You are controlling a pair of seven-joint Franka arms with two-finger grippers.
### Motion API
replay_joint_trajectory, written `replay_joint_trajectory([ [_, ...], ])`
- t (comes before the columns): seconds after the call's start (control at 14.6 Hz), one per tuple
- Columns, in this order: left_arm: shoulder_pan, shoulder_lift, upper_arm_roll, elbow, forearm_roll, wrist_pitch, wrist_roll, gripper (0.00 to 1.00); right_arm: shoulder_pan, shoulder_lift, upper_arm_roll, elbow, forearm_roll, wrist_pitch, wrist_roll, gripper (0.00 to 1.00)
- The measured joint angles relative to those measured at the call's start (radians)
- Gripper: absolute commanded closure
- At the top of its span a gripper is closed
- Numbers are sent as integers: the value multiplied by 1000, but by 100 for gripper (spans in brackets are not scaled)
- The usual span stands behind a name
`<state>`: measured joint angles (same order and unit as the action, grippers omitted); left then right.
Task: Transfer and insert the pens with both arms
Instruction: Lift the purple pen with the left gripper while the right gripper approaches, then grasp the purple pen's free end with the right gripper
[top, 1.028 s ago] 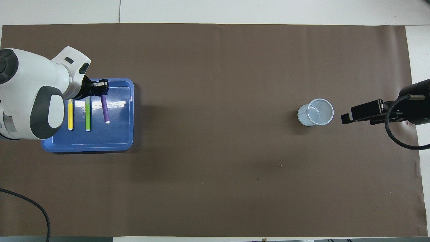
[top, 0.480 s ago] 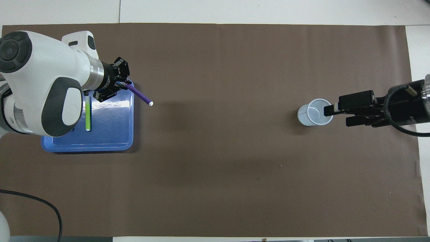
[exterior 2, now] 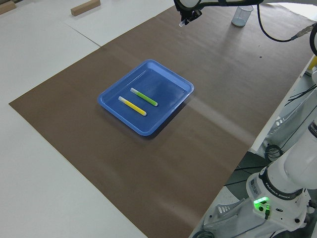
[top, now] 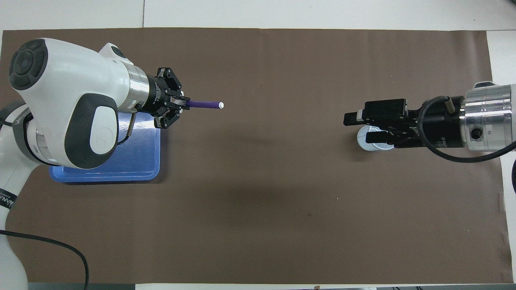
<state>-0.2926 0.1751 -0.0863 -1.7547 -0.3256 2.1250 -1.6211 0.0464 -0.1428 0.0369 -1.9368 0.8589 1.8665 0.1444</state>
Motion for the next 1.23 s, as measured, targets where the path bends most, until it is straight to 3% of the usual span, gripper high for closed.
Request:
replay_joint_trajectory([
  [0.34, -87, -15, -13, 7, -22, 1, -129, 100, 15, -12, 13, -85, 99, 99, -123, 0],
  [0.75, -141, -45, -31, 11, -26, 22, -229, 100, 178, 76, 33, -111, 169, 358, -139, 1],
  [1.23, -178, -61, -36, 11, -27, 32, -264, 100, 245, 95, 33, -96, 191, 451, -100, 9],
])
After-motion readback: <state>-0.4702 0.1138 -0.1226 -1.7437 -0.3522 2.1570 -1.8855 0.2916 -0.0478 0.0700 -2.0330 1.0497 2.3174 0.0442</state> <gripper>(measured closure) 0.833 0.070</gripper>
